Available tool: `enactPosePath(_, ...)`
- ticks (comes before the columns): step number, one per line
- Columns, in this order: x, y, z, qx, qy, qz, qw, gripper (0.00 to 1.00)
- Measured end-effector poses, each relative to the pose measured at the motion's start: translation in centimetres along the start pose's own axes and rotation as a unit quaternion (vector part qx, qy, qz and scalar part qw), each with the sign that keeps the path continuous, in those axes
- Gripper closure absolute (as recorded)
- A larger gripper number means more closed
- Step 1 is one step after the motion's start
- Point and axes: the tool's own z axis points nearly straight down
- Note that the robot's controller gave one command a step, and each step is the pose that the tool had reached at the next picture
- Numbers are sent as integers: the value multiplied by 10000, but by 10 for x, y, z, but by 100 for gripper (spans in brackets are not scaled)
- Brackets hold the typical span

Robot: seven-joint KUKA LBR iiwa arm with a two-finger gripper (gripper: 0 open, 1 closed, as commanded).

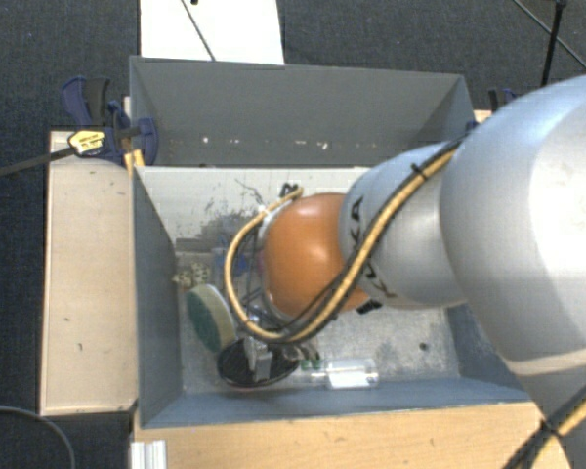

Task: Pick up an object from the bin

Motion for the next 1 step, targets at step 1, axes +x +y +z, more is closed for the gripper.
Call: enactPosePath(1, -21, -24, -134, 19, 20, -1029, 9947, 100)
